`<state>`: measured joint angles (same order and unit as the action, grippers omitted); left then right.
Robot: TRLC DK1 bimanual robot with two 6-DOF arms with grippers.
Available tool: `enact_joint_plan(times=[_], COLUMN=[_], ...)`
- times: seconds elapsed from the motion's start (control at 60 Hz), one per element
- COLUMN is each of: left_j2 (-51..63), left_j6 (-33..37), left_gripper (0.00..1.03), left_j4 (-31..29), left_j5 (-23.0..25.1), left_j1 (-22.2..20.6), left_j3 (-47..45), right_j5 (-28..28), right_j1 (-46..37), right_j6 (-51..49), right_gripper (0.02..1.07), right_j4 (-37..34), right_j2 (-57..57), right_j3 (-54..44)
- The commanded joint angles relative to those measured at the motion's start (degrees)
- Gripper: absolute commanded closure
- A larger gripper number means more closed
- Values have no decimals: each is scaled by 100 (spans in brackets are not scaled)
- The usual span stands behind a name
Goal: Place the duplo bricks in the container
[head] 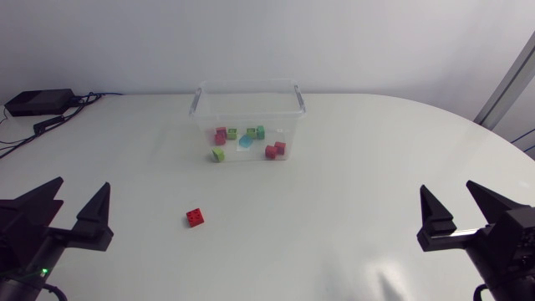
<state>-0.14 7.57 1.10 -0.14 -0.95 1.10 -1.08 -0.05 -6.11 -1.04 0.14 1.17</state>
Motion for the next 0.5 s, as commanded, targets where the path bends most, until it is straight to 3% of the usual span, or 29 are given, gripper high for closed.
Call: enact_joint_plan(times=[0.0,0.133,0.283,0.483], left_j2=[-65,-74,-56,-47], left_j6=[95,174,1449,1334], left_gripper=[5,5,5,5], left_j4=[109,145,109,101], left_j5=[-21,-21,-12,-3], left_j1=[-54,-142,-318,-547], left_j3=[-128,-128,-128,-75], right_j5=[20,20,20,20], right_j1=[14,14,5,5], right_j6=[-75,-83,-83,-83], right_gripper=[7,7,7,7], right_j4=[51,42,42,42], right_j2=[-41,-41,-41,-41], right_j3=[-117,-117,-117,-117])
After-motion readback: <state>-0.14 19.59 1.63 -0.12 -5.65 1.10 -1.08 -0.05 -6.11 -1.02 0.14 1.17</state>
